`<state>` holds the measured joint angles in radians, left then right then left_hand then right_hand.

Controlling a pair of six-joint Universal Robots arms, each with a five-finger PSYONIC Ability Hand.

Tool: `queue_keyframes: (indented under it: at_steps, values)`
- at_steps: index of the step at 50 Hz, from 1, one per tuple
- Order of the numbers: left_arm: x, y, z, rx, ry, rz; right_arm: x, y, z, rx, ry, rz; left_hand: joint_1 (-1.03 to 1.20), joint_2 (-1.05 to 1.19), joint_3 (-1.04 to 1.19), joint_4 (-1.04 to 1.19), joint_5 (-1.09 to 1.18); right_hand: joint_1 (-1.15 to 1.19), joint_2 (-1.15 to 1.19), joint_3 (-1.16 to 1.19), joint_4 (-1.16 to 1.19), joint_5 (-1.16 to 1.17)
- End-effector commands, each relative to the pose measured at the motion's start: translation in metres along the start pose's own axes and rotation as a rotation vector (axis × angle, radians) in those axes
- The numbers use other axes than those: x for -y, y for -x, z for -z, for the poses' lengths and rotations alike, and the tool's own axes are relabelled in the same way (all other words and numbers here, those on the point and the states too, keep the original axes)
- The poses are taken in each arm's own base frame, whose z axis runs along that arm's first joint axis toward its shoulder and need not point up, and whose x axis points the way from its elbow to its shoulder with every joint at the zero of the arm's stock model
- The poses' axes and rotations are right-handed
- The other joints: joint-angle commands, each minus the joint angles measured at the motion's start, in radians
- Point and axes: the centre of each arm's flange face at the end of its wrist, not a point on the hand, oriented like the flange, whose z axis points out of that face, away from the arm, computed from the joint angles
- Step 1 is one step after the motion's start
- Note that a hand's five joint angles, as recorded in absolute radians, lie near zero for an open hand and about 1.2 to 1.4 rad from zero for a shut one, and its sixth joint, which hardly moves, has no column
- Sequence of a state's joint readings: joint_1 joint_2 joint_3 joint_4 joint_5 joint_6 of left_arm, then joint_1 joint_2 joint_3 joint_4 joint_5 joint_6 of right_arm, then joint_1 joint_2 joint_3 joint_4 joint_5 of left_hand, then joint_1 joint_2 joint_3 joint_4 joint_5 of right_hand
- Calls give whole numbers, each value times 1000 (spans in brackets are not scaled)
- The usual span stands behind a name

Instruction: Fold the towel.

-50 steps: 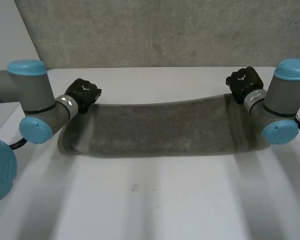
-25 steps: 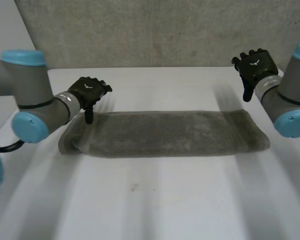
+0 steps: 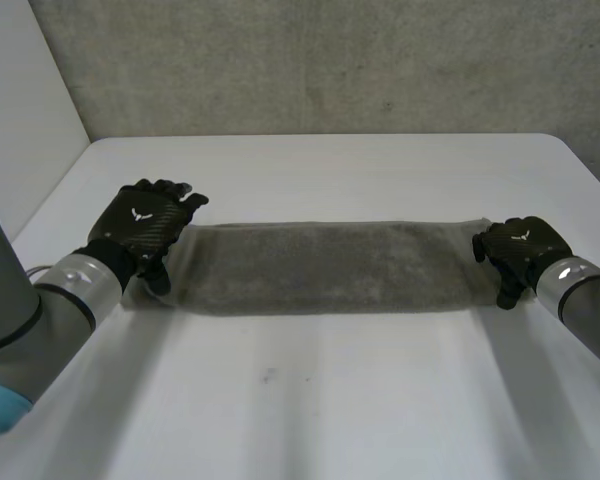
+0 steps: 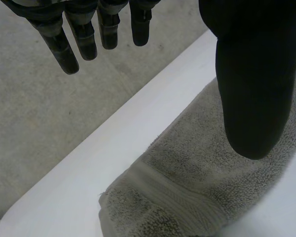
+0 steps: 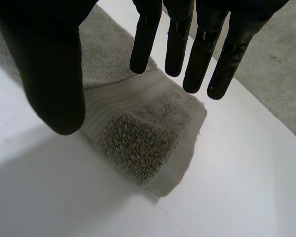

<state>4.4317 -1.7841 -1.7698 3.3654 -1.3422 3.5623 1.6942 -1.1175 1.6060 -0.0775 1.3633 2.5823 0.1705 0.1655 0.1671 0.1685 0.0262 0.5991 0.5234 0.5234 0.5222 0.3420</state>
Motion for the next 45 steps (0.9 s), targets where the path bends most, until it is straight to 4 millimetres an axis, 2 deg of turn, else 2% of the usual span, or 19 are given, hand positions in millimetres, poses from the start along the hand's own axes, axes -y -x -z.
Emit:
queue_keyframes:
  at_steps: [1, 12, 13, 14, 18, 23, 24, 26, 27, 29, 31, 36, 38, 39, 41, 42, 43, 44, 45]
  values:
    - [-8, 3, 0, 24, -15, 61, -20, -5, -16, -35, -33, -4, 4, 9, 7, 6, -26, 102, 178, 178, 179, 185]
    - [-10, 3, 0, 27, -9, 71, -36, -10, -25, -40, 4, -13, 4, 9, 7, 6, -26, 252, 328, 328, 329, 335]
    - [-10, 3, 0, 25, -10, 71, -36, -12, -26, -49, 5, -14, 4, 9, 7, 6, -26, 441, 517, 517, 518, 524]
    - [-10, 3, 0, 25, -10, 70, -38, -14, -27, -57, 7, -16, 4, 9, 7, 6, -26, 783, 859, 859, 860, 866]
    - [-10, 3, 0, 26, -11, 70, -38, -26, -28, -92, 8, -21, 4, 9, 7, 6, -26, 797, 873, 873, 874, 880]
    - [-11, 2, 1, 24, -7, 71, -45, -65, -28, -201, 30, -36, 4, 9, 7, 6, -26, 797, 873, 873, 874, 880]
    - [-11, 2, 1, 24, -7, 71, -45, -66, -28, -201, 30, -36, 4, 9, 7, 6, -26, 797, 873, 873, 874, 880]
    - [-11, 2, 1, 24, -7, 71, -51, -96, -29, -269, 44, -49, 4, 9, 7, 6, -26, 797, 873, 873, 874, 880]
    - [-11, 2, 1, 24, -7, 71, -51, -96, -29, -270, 45, -49, 4, 9, 7, 6, -26, 797, 873, 873, 874, 880]
    - [-10, 2, 1, 25, -8, 71, -58, -133, -27, -353, 62, -33, 4, 9, 7, 6, -26, 797, 873, 873, 874, 880]
    - [-10, 2, 1, 25, -8, 71, -58, -144, -25, -375, 69, -10, 4, 9, 7, 6, -26, 797, 873, 873, 874, 880]
    - [-10, 2, 1, 25, -8, 71, -38, -153, -26, -373, 41, 37, 4, 9, 7, 6, -26, 797, 873, 873, 874, 880]
    - [-10, 2, 1, 23, -9, 70, 4, -137, -27, -342, -66, 33, 4, 9, 7, 6, -26, 797, 873, 873, 874, 880]
    - [-11, 1, 2, 24, -7, 71, 4, -137, -27, -341, -67, 33, 4, 9, 7, 6, -26, 797, 873, 873, 874, 880]
    - [-10, 2, 2, 26, -8, 70, 57, -103, -25, -270, -215, 24, 4, 9, 7, 6, -26, 797, 873, 873, 874, 880]
    - [-10, 2, 2, 26, -8, 70, 58, -102, -25, -269, -216, 24, 4, 9, 7, 6, -26, 797, 873, 873, 874, 880]
    - [-10, 2, 2, 26, -8, 70, 80, -81, -24, -223, -280, 21, 4, 9, 7, 6, -26, 797, 873, 873, 874, 880]
    - [-10, 2, 2, 26, -8, 70, 80, -81, -24, -223, -280, 21, 4, 9, 7, 6, -26, 797, 873, 873, 874, 880]
    - [-10, 2, 2, 26, -8, 70, 98, -58, -23, -172, -333, 22, 4, 9, 7, 6, -26, 797, 873, 873, 874, 880]
